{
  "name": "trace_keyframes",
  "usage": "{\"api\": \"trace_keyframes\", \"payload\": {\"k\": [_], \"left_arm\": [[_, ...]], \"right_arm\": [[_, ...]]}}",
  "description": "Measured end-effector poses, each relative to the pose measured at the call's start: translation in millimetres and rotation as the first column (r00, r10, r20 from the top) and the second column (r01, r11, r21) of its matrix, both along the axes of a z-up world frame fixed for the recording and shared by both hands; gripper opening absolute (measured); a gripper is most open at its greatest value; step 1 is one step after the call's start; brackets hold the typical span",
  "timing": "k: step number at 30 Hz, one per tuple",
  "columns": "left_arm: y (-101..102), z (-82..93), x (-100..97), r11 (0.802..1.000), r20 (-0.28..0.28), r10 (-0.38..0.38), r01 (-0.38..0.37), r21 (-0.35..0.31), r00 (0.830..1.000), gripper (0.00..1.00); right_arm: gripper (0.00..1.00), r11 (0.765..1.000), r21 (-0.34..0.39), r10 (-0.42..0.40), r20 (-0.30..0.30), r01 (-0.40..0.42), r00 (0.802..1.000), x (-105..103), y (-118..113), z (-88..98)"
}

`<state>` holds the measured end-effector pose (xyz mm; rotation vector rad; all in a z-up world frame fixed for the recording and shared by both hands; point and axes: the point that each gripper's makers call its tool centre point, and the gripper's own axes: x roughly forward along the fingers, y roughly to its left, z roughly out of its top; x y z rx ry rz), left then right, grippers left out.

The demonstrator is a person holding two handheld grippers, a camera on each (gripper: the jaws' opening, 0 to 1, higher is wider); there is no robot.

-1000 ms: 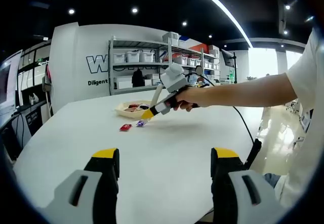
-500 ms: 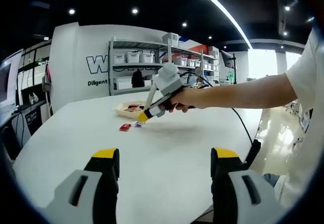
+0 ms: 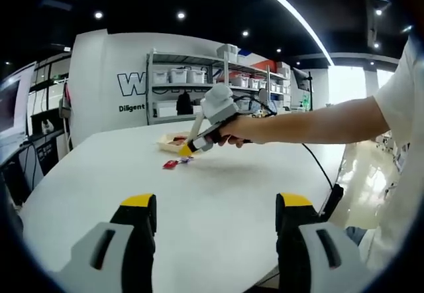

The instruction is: Place the target food into the container with the food tongs after gripping and lifting it, then release it inside without dropping or visibly crushing the food.

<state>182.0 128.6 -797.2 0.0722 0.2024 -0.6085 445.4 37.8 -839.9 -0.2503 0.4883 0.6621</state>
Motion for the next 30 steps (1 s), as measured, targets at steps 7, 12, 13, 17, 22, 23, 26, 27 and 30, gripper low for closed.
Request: {"api": "trace_keyframes", "payload": {"k": [7,12,13,17,22,23,26,27,30], "left_arm": [[2.1,1.6,0.4,1.0,0.003,0.007,-0.007,0.001,1.0,0.72],[4.8,0.4,0.2,1.0,-0.001,0.016,-0.016,0.004,1.0,0.72],[5.6,-0.3,0.3,1.0,-0.004,0.018,-0.018,0.006,1.0,0.72],[7.3,-1.5,0.8,1.0,-0.008,0.023,-0.023,0.011,1.0,0.72],[2.4,1.0,2.6,1.0,-0.004,0.014,-0.014,0.008,1.0,0.72],[0.5,1.3,2.6,1.0,-0.004,0.01,-0.01,0.006,1.0,0.72],[-6.9,1.4,2.0,1.0,0.0,-0.006,0.006,0.005,1.0,0.72],[-8.6,0.9,1.5,1.0,-0.002,-0.011,0.011,0.005,1.0,0.72],[-11.7,-0.2,0.4,1.0,-0.002,-0.02,0.02,0.01,1.0,0.72]], "right_arm": [[0.19,0.997,0.065,-0.036,-0.05,0.039,0.998,16.0,-10.1,1.6],[0.19,0.991,0.117,-0.061,-0.085,0.071,0.994,21.6,-11.0,-4.0],[0.18,0.992,0.104,-0.066,-0.082,0.074,0.994,22.1,-11.8,-6.1],[0.19,0.987,0.121,-0.097,-0.089,0.107,0.991,23.2,-16.5,-8.5],[0.19,0.986,0.111,-0.111,-0.092,0.121,0.989,16.2,-23.6,-7.8],[0.19,0.986,0.105,-0.117,-0.092,0.127,0.989,15.1,-25.6,-7.8],[0.19,0.986,0.101,-0.126,-0.096,0.135,0.987,8.9,-31.6,-6.9],[0.19,0.986,0.095,-0.129,-0.095,0.138,0.987,7.7,-33.3,-7.5],[0.19,0.985,0.089,-0.141,-0.099,0.15,0.985,5.0,-40.3,-8.3]]}}
